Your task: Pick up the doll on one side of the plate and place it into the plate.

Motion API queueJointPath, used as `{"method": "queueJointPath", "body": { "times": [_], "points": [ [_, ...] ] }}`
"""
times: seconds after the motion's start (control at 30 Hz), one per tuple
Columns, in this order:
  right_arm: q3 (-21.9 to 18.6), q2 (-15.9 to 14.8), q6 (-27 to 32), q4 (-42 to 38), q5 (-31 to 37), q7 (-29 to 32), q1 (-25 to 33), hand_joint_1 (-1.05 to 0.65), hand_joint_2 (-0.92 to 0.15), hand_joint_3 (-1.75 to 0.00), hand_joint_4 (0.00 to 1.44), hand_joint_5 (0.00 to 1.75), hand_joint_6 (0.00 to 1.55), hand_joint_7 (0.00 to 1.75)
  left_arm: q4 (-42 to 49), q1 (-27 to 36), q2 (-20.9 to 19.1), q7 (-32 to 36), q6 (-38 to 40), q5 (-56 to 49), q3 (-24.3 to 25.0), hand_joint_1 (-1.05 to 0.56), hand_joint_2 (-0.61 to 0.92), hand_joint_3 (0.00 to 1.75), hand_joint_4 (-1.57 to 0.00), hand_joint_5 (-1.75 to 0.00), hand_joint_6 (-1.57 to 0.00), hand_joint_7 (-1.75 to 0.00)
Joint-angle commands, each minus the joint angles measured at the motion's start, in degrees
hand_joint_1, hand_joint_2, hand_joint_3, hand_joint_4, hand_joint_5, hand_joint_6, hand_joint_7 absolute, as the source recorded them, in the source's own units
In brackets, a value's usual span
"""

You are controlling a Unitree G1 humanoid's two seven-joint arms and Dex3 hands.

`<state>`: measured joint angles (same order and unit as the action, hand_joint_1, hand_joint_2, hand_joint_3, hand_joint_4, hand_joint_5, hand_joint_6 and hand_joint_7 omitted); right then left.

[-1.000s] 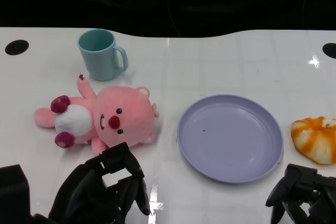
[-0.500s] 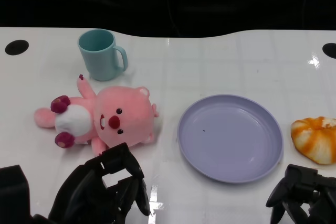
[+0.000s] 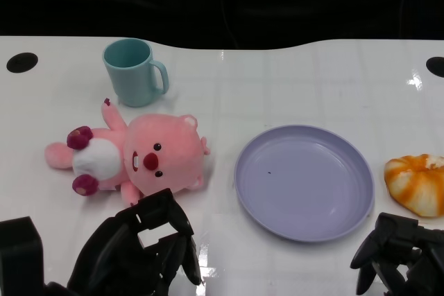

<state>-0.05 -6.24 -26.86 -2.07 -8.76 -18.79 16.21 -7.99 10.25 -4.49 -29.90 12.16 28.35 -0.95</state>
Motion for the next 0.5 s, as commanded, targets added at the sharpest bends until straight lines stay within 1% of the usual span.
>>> {"method": "queueJointPath", "body": {
  "times": [0.03, 0.13, 0.17, 0.27, 0.33, 0.37, 0.43, 0.47, 0.5],
  "points": [
    [-0.77, -0.17, -0.74, -0.69, -0.78, -0.03, -0.33, -0.81, -0.88, -0.46, 0.93, 1.48, 0.91, 1.17, 0.12, -0.14, -0.47, 0.23, -0.47, -0.54, 0.47, -0.35, 0.38, 1.26, -0.74, -1.73, -0.68, -1.56],
    [-0.84, -0.30, -0.82, -0.31, -0.96, -0.19, 0.13, -0.81, -0.88, -0.47, 0.92, 1.48, 0.90, 1.16, -0.43, 0.19, -0.22, 0.36, 0.17, 0.49, 1.06, -0.34, 0.38, 1.27, -0.73, -1.67, -0.67, -1.49],
    [-0.86, -0.35, -0.71, -0.13, -0.86, -0.13, 0.23, -0.81, -0.88, -0.48, 0.93, 1.48, 0.90, 1.16, -0.55, 0.20, -0.14, 0.39, 0.38, 0.84, 1.25, -0.32, 0.39, 1.25, -0.70, -1.61, -0.68, -1.31],
    [-0.89, -0.49, -0.56, 0.34, -0.62, -0.02, 0.41, -0.81, -0.88, -0.48, 0.93, 1.48, 0.90, 1.17, -1.39, 0.51, 0.14, 0.89, 0.15, 0.88, 1.48, -0.30, 0.44, 1.18, -0.69, -1.47, -0.72, -1.01],
    [-0.89, -0.47, -0.75, 0.45, -0.82, -0.15, 0.37, -0.80, -0.88, -0.48, 0.92, 1.48, 0.90, 1.17, -2.13, 0.70, 0.06, 0.74, -0.62, 0.63, 1.54, -0.31, 0.52, 1.03, -0.69, -1.37, -0.74, -0.83],
    [-0.90, -0.45, -0.87, 0.42, -0.87, -0.19, 0.32, -0.80, -0.88, -0.49, 0.92, 1.48, 0.90, 1.17, -2.40, 0.70, -0.01, 0.61, -0.86, 0.63, 1.61, -0.33, 0.58, 0.88, -0.68, -1.29, -0.76, -0.71],
    [-0.90, -0.56, -0.83, 0.49, -0.71, -0.20, 0.32, -0.80, -0.87, -0.50, 0.92, 1.48, 0.89, 1.16, -2.74, 0.50, -0.45, -0.23, -3.78, -0.53, 1.91, -0.36, 0.67, 0.72, -0.67, -1.21, -0.77, -0.59],
    [-0.88, -0.61, -0.77, 0.58, -0.73, -0.26, 0.36, -0.80, -0.87, -0.50, 0.93, 1.48, 0.89, 1.16, -3.13, 0.36, -0.83, -0.56, -4.95, -0.86, 2.22, -0.38, 0.75, 0.55, -0.62, -1.12, -0.75, -0.49],
    [-0.86, -0.64, -0.74, 0.64, -0.75, -0.31, 0.40, -0.81, -0.88, -0.50, 0.93, 1.48, 0.89, 1.16, -3.37, 0.28, -1.10, -0.75, -5.73, -1.03, 2.41, -0.40, 0.80, 0.43, -0.60, -1.07, -0.75, -0.41]
  ]
}}
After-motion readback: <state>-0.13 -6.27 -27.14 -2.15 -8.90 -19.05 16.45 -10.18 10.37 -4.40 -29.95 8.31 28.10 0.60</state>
